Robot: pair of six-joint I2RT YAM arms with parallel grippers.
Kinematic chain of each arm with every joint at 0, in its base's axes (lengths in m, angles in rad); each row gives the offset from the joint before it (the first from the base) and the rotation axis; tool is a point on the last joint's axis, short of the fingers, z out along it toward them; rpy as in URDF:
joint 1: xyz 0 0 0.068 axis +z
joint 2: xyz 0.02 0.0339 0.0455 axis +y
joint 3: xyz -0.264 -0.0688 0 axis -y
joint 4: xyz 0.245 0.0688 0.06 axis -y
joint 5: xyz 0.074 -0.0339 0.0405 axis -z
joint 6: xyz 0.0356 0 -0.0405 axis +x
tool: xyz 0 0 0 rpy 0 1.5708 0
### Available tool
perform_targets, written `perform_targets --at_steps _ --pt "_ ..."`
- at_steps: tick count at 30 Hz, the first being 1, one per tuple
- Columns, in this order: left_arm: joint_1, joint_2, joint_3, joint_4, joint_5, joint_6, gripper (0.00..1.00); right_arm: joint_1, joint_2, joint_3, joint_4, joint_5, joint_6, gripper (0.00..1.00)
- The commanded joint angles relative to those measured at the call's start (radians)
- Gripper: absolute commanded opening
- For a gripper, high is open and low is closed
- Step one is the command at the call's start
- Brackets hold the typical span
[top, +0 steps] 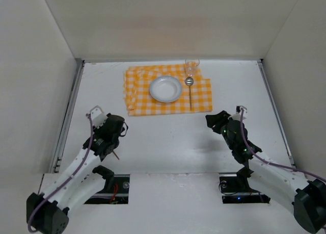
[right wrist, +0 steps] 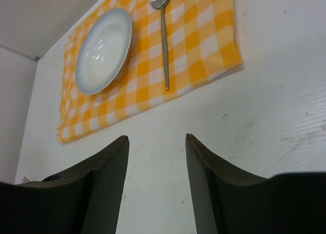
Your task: Set the dinner table for one person
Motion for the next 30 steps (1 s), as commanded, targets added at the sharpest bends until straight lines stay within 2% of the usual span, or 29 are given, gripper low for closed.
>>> perform_targets --at_steps 1,4,6,12,20,24,30 --pt "0.106 -0.099 -0.066 -0.236 0.024 -0.142 0.48 0.014 0.002 0.015 0.066 0.005 -0.008 0.55" --pt "0.204 -0.093 -0.096 -0.270 0.084 -0.176 0.46 0.014 -0.004 0.013 0.066 0.007 -0.008 0.58" --pt "0.226 -0.068 -0.110 -0.241 0.104 -0.169 0.46 0.014 -0.016 0.012 0.063 0.005 -0.008 0.60" --pt "0.209 0.030 -0.118 -0.198 0.115 -0.159 0.39 0.016 -0.039 0.004 0.055 0.007 -0.008 0.61" --pt "0.194 0.039 -0.136 -0.221 0.130 -0.241 0.26 0.016 -0.019 0.008 0.061 0.007 -0.009 0.61" --pt "0.194 0.073 -0.149 -0.216 0.153 -0.265 0.26 0.016 -0.018 0.008 0.061 0.011 -0.011 0.61" --pt "0.237 0.010 -0.152 -0.270 0.150 -0.310 0.37 0.016 -0.012 0.005 0.063 0.014 -0.011 0.61"
